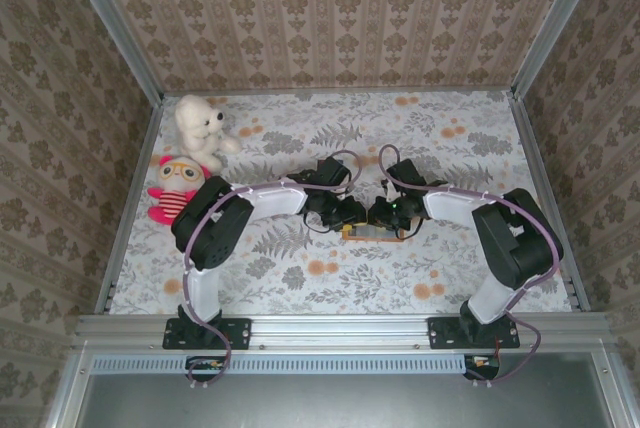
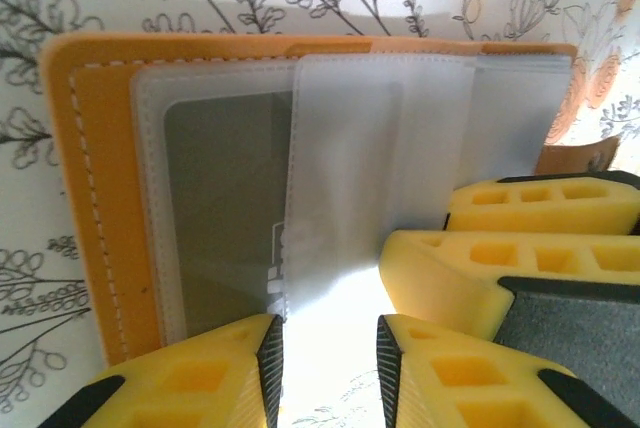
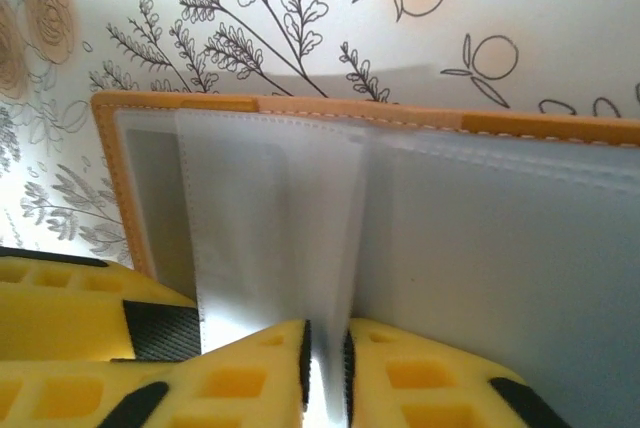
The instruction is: Take the credit cards out of the card holder
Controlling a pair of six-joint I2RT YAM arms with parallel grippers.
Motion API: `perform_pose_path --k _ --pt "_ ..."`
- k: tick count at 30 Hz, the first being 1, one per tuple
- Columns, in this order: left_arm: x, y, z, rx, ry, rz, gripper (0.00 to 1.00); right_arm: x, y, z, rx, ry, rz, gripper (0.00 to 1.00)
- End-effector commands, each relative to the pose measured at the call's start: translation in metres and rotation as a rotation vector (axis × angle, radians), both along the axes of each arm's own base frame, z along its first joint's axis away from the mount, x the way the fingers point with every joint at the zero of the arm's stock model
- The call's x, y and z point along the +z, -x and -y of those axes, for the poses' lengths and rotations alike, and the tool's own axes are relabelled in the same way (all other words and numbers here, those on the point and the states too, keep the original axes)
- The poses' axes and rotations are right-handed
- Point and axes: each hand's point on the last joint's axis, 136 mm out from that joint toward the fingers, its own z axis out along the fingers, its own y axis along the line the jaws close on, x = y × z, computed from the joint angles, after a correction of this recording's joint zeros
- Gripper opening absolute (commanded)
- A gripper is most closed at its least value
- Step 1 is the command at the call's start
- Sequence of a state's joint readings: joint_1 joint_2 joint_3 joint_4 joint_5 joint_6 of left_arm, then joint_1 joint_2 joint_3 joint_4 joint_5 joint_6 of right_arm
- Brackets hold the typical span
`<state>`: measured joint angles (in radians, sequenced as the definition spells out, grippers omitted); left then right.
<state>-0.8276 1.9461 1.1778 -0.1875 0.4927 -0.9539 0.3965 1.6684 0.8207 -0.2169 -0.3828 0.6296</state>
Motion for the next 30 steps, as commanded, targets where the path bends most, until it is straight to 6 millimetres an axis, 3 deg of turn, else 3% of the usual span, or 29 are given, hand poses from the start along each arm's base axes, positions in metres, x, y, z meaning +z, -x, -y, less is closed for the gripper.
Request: perform_pose_path --k 1,8,19,25,30 --pt "-0.004 0.002 0.002 0.010 0.032 -0.037 0.34 0.013 0.004 -0.006 -0.013 -0.090 -0.010 0.24" --pt "-0.003 0.001 0.007 0.016 0.090 -0.053 0.33 0.048 -0.007 -0.005 -0.066 -0.129 0.066 0.28" --pt "0.011 0.000 0.022 -0.029 0.176 -0.035 0.32 0.061 -0.011 0.021 -0.173 -0.062 0.119 0.29" --pt "0.024 0.004 0.038 -0.074 0.198 -0.001 0.34 0.084 -0.011 0.043 -0.246 -0.021 0.208 0.35" --pt "0.027 0.007 0.053 -0.116 0.157 0.040 0.36 0.097 -0.007 0.070 -0.324 0.053 0.274 0.50"
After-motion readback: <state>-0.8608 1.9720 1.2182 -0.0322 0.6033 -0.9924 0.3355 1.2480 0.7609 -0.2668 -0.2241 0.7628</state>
